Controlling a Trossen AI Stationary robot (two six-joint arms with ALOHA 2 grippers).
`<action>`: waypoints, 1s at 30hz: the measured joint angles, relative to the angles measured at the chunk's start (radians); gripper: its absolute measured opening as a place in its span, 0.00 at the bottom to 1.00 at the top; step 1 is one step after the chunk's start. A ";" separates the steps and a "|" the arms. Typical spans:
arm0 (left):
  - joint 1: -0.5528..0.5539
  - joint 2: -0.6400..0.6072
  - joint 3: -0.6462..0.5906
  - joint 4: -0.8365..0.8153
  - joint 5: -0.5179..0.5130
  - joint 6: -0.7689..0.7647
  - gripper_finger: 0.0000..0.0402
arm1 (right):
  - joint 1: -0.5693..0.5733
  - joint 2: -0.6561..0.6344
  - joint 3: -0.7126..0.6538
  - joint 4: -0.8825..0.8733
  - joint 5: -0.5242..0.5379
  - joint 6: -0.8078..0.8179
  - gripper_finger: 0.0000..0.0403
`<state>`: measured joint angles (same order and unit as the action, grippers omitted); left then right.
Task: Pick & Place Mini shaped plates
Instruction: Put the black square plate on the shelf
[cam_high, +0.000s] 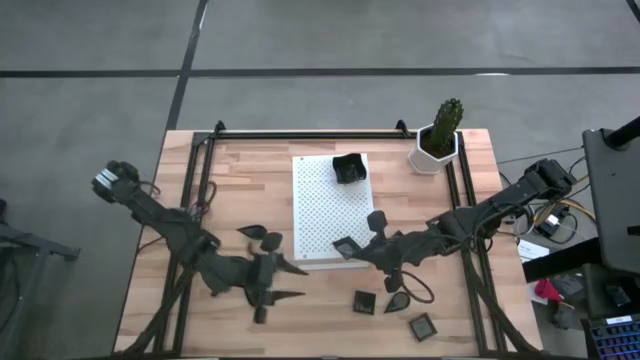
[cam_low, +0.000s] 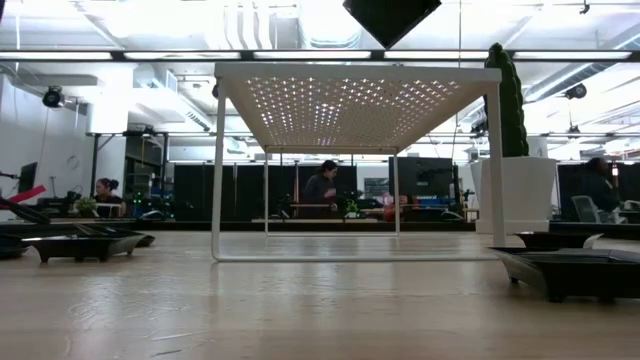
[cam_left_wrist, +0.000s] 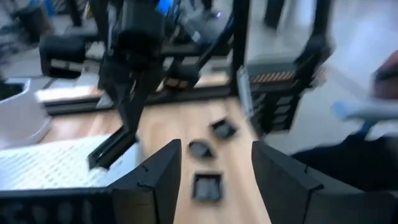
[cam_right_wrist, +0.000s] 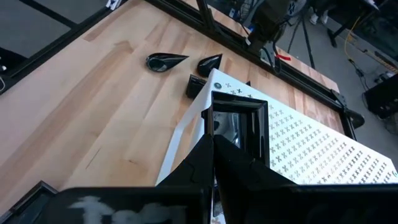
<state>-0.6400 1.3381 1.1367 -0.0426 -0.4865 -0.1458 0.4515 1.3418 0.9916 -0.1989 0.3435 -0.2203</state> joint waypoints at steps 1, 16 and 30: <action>-0.002 -0.023 -0.033 0.053 0.017 0.007 0.47 | 0.000 0.000 0.000 0.000 0.000 0.001 0.02; -0.005 -0.116 -0.208 0.379 0.138 0.009 0.47 | 0.000 0.000 0.000 0.000 0.000 0.005 0.02; -0.008 -0.114 -0.207 0.384 0.137 0.049 0.47 | 0.000 -0.019 0.000 -0.087 0.123 0.031 0.02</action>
<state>-0.6479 1.2236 0.9295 0.3412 -0.3495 -0.0964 0.4511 1.3229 0.9913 -0.2854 0.4669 -0.1889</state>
